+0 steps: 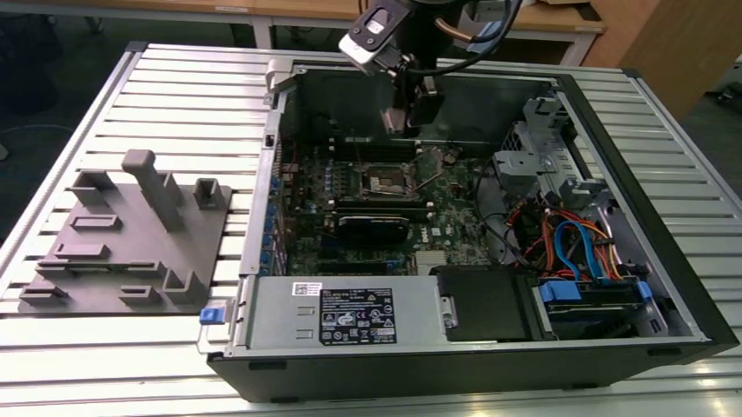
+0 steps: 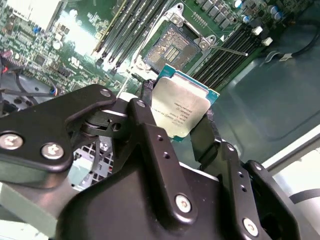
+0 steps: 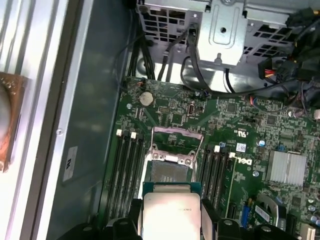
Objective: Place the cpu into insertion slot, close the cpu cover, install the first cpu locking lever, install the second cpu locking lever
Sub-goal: 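Place the cpu into insertion slot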
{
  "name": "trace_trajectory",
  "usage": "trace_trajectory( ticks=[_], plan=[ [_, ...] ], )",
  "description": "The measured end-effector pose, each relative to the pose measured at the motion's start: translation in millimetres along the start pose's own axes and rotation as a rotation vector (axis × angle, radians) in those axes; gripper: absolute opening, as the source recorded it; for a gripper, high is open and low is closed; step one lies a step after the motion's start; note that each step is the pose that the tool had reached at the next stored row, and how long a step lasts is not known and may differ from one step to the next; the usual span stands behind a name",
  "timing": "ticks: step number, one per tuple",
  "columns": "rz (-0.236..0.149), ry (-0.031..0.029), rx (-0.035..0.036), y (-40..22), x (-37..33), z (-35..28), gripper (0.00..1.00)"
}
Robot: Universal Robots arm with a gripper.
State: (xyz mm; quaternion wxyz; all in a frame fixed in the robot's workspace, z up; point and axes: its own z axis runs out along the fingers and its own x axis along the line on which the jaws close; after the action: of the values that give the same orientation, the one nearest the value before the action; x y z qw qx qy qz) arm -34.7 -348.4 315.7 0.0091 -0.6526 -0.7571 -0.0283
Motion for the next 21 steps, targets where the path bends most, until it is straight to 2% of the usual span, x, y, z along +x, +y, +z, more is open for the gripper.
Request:
trace_trajectory(
  ticks=[3, 21],
  plan=[
    [0.001, 0.0, 0.0006, -0.1, -0.1, 2.6, 0.54],
    [0.001, 0.0004, 0.0007, -0.1, -0.2, 3.7, 0.54]
  ],
)
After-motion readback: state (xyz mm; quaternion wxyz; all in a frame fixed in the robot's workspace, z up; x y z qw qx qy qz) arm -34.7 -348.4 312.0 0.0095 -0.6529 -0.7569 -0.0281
